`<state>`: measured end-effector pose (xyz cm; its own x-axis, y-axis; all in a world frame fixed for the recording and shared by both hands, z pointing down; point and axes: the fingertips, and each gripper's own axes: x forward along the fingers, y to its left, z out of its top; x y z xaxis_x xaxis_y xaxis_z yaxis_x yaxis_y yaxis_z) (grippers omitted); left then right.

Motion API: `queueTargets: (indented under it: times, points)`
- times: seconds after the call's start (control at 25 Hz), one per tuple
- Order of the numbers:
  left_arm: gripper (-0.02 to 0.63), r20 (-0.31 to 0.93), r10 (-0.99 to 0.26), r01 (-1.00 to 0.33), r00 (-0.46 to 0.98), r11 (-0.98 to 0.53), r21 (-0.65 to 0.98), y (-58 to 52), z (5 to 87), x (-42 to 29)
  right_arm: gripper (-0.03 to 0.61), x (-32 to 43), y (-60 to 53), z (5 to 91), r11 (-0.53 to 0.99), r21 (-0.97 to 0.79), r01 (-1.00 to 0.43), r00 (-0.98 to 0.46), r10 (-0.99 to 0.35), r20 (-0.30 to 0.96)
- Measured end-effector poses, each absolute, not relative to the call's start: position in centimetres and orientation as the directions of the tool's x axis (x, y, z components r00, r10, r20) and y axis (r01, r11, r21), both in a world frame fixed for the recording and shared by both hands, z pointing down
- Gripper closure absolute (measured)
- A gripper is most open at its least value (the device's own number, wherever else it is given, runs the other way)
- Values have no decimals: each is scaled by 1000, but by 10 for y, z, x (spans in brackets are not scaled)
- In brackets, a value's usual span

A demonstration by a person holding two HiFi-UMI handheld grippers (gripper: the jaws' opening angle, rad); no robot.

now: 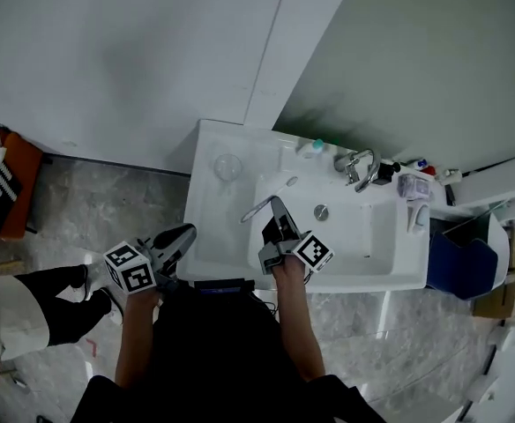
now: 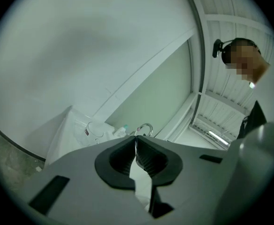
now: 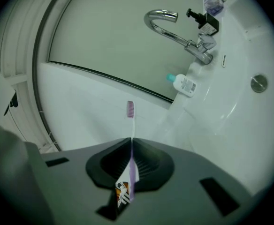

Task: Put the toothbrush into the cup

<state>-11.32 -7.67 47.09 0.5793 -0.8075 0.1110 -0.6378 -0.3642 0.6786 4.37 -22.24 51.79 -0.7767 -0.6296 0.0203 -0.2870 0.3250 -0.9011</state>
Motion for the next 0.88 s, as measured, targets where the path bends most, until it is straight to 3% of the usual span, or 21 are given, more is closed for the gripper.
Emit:
queueTargets:
  times: [0.44,0.88]
  points:
    - [594,163,-905,-728,394,-199,656,-54,467,-98,561,33,-254,518,349,-916,-198,-847,-532,-20]
    - [594,145,-887,-706,439,-240,666,-83,465,-102,563,6,-284,503,395,-889,-230,-833,-553,-31]
